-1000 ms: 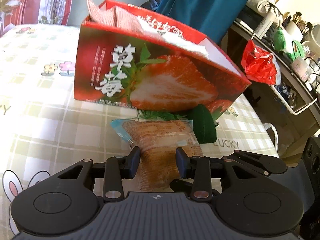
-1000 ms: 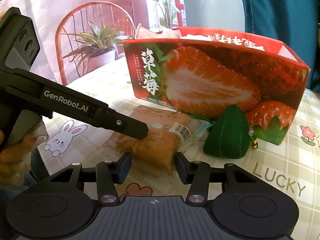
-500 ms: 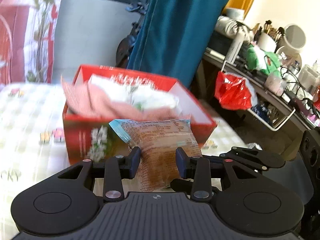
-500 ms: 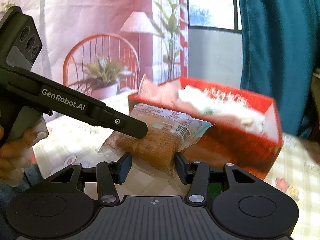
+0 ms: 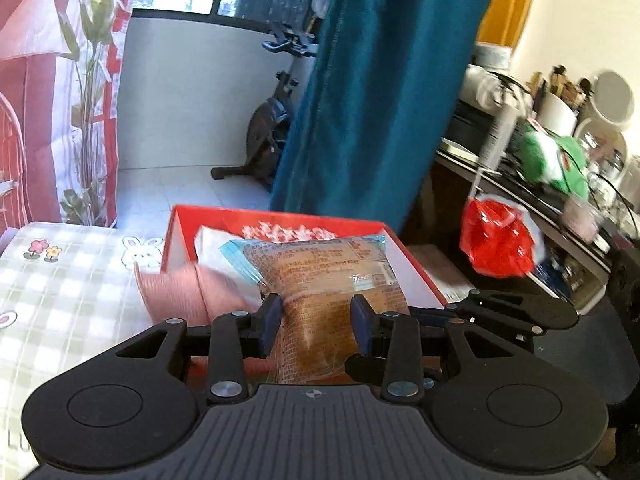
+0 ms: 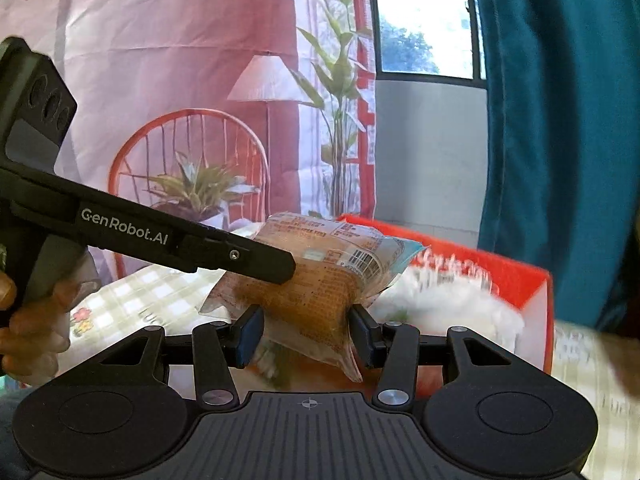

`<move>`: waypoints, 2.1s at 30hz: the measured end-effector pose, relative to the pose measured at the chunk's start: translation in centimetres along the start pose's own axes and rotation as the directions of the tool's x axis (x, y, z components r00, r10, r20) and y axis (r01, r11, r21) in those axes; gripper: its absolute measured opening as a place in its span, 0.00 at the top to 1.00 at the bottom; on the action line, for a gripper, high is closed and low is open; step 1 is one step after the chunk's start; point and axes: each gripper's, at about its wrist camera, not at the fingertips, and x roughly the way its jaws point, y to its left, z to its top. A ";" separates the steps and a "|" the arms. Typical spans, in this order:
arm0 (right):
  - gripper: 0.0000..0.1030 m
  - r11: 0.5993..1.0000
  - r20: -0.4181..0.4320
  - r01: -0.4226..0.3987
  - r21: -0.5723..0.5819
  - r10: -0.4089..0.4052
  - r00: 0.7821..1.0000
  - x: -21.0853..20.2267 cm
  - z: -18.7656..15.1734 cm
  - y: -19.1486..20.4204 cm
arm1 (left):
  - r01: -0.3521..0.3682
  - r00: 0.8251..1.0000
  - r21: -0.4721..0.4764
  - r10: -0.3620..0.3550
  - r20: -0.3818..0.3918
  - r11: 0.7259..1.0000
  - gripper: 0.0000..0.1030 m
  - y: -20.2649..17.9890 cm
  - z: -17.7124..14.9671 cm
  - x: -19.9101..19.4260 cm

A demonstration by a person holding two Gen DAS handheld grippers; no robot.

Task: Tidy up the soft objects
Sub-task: 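Lift the bread cake into the red box with both grippers, then open both grippers to release the bread cake in the box, then move both grippers down to the green leaf-shaped pouch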

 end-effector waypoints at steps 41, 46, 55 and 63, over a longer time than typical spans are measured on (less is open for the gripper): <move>0.90 0.986 -0.311 0.143 0.092 -0.108 0.944 12.5 0.9 -10.8 | -0.075 0.951 0.005 0.073 -0.300 0.997 0.63 3.1 2.4 16.4; 0.90 0.982 -0.363 0.148 0.118 -0.097 0.927 13.2 0.6 -11.1 | -0.094 0.955 -0.001 0.090 -0.283 0.996 0.61 2.8 1.7 16.4; 0.79 0.976 -0.279 0.199 0.085 -0.169 0.945 11.0 0.4 -9.7 | -0.138 0.973 -0.014 0.133 -0.190 0.990 0.52 2.7 1.1 12.9; 0.78 0.981 -0.130 0.185 0.051 -0.177 0.976 4.2 0.2 -8.6 | -0.118 0.990 0.060 0.122 -0.069 0.991 0.46 0.6 -0.2 6.3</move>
